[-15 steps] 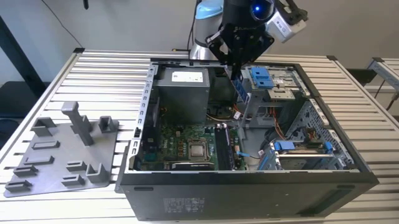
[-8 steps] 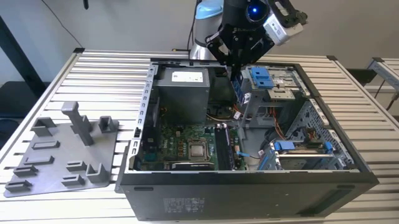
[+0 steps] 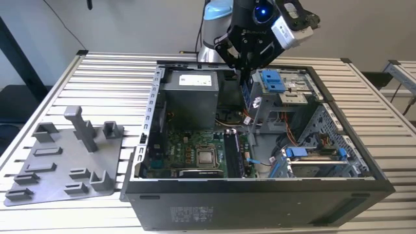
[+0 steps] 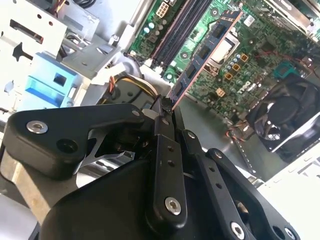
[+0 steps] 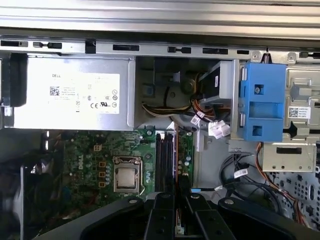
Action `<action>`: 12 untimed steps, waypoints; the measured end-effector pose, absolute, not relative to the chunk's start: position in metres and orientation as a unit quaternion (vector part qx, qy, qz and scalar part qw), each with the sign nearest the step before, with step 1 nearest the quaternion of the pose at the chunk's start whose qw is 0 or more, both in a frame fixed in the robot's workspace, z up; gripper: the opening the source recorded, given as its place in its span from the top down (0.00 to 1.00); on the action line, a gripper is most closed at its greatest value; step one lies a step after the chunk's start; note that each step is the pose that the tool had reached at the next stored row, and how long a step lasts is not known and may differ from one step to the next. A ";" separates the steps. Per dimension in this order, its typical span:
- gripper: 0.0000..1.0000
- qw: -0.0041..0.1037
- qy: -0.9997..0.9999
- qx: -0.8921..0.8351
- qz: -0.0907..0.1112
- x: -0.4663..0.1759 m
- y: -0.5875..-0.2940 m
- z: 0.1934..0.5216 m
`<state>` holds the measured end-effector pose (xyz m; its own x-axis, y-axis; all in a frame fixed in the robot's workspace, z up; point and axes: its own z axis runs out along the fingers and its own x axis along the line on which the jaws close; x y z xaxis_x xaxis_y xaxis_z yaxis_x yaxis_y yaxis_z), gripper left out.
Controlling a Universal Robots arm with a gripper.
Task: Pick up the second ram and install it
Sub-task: 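Insert the second ram into the second slot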
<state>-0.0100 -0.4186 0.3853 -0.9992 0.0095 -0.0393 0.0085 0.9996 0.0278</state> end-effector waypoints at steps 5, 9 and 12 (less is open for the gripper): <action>0.85 0.015 1.000 0.014 0.014 -0.010 -0.419 0.384; 0.85 0.014 1.000 0.024 0.013 -0.010 -0.419 0.383; 0.85 0.013 0.999 0.031 0.013 -0.009 -0.419 0.383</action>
